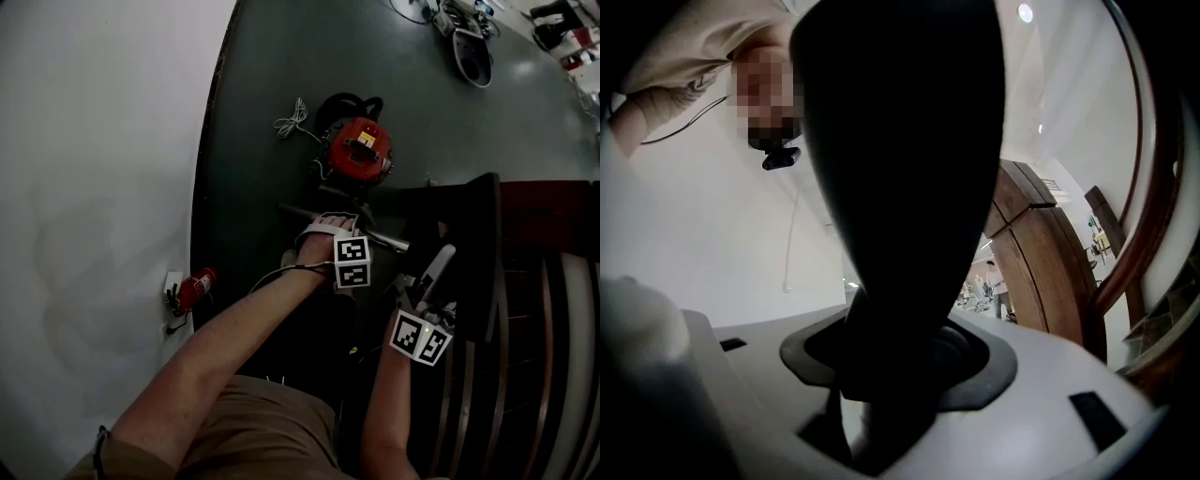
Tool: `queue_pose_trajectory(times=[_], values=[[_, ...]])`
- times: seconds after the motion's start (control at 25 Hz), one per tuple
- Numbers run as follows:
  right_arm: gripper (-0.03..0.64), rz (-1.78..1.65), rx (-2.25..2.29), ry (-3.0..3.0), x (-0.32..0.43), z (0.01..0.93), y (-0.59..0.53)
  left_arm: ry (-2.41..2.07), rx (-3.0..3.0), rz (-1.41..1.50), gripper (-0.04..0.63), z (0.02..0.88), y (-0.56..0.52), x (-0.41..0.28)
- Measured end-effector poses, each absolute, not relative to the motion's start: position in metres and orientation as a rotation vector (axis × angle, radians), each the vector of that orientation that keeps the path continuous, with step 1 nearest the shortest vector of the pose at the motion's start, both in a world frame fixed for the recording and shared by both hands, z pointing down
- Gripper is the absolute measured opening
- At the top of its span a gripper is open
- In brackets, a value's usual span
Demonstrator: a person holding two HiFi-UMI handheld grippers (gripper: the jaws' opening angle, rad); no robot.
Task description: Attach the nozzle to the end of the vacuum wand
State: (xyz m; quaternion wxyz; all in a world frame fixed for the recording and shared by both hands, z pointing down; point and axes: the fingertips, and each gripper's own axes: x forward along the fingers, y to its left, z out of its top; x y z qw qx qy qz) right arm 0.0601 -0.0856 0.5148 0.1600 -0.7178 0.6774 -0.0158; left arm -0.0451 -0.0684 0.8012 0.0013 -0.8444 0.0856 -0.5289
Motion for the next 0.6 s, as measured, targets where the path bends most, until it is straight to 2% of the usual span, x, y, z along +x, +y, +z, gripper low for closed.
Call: queue_pose_trajectory(times=[0.6], values=[[0.252,0.001,-2.189,2.088,0.043,0.519,-0.105,0.239,-2.612,-1.689,0.153,0.805,-0.068,-0.038]])
